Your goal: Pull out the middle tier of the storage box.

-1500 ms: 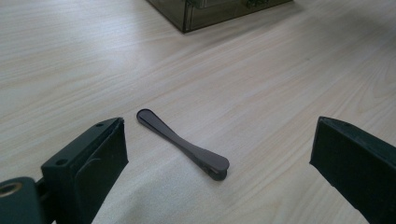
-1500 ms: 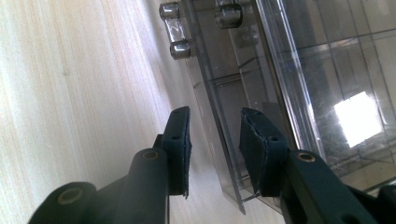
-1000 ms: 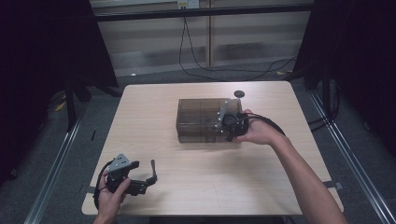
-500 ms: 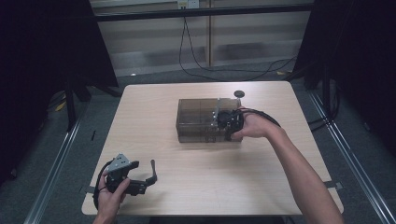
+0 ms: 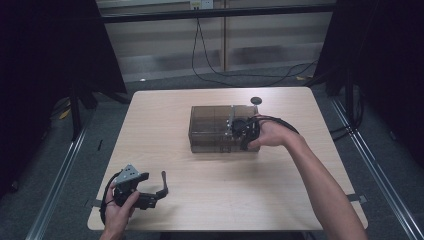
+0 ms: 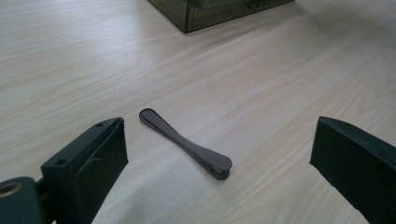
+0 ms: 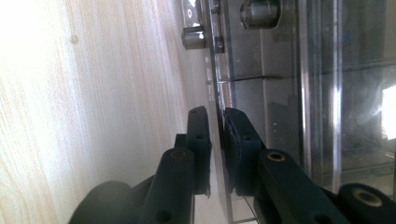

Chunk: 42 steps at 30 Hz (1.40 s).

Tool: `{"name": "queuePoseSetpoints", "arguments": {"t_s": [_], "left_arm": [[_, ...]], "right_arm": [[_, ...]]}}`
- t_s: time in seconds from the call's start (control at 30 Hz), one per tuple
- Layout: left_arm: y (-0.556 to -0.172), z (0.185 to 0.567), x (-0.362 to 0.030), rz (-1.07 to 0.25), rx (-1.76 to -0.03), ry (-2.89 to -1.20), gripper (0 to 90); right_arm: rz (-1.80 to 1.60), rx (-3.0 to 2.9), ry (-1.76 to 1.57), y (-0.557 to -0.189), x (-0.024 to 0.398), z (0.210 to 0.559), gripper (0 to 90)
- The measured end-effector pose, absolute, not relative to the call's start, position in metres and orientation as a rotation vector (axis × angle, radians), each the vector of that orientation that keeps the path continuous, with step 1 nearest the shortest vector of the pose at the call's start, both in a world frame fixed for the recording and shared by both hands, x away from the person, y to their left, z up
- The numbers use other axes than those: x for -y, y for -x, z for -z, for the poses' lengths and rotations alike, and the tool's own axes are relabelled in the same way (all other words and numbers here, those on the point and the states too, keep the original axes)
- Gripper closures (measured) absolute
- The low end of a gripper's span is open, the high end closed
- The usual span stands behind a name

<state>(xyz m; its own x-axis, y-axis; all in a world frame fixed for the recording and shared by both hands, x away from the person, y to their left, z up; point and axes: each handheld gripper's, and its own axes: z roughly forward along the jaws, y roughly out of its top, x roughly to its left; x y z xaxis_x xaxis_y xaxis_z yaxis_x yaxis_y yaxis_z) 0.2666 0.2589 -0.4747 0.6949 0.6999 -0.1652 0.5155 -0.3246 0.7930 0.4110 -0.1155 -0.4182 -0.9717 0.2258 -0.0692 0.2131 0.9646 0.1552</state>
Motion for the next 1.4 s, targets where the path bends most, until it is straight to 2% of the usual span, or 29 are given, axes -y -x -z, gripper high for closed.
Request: {"name": "queuePoseSetpoints", "arguments": {"t_s": [0.2,1.4], "left_arm": [[-0.267,0.475,-0.259,-0.253,-0.934,-2.002,3.8],[-0.267,0.475,-0.260,-0.251,-0.934,-2.001,3.8]], "right_arm": [[-0.211,-3.034,-0.334,-0.412,0.116,0.418,85.9],[-0.185,-3.091,-0.269,-0.400,0.112,0.415,88.0]]}}
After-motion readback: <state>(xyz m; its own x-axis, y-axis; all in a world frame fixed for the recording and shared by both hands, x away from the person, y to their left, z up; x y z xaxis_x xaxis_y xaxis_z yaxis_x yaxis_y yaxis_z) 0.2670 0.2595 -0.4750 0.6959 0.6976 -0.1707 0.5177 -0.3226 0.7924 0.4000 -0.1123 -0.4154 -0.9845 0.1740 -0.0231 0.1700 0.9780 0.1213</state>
